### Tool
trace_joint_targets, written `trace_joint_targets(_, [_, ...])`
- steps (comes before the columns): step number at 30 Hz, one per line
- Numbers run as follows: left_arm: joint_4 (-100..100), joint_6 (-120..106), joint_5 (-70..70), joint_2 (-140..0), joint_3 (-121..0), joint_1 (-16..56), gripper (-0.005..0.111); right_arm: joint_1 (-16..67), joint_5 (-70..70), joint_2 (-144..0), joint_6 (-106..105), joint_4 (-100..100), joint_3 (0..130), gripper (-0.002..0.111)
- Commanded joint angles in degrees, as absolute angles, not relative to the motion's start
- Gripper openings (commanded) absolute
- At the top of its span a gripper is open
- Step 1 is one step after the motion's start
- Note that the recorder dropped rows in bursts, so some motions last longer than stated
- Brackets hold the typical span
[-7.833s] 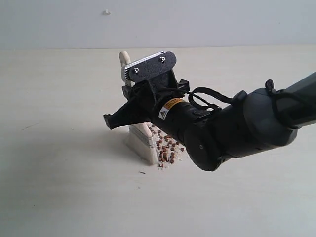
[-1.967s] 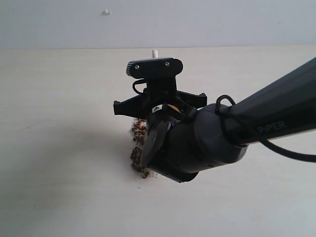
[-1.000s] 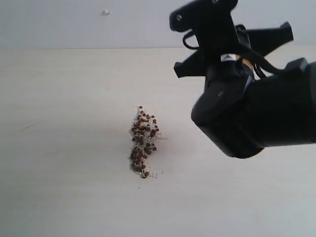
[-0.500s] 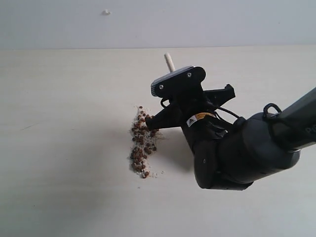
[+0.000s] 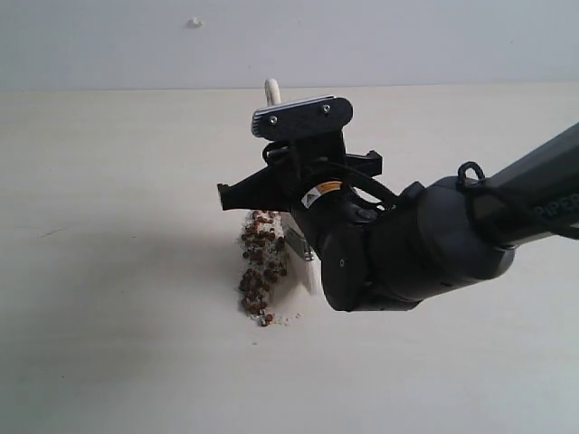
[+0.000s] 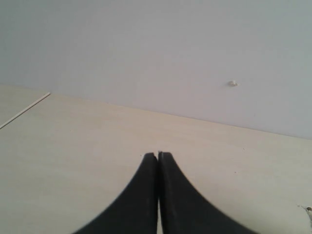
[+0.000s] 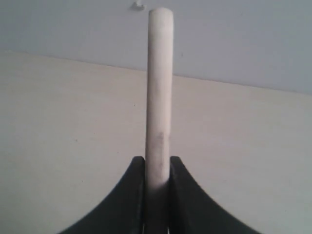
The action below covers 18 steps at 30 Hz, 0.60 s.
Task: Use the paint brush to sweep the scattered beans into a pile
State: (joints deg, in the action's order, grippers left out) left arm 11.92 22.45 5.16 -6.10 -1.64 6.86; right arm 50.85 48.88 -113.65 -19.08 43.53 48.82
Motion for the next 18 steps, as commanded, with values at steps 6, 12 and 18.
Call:
trace_joint_targets(6, [11.58,22.61,5.02,-5.93,-1.38,7.10,0.000,50.67,51.84,-103.39,-40.01,56.60,49.57,0.000])
trace_joint_targets(12, [11.58,22.61,5.02,-5.93,-1.38,7.10,0.000,50.67,32.91,-94.54,-51.08,51.54,49.57,0.000])
trace_joint_targets(18, [11.58,22.61,5.02,-5.93,-1.38,7.10,0.000,50.67,17.05,-90.50,-46.13,32.92,49.57,0.000])
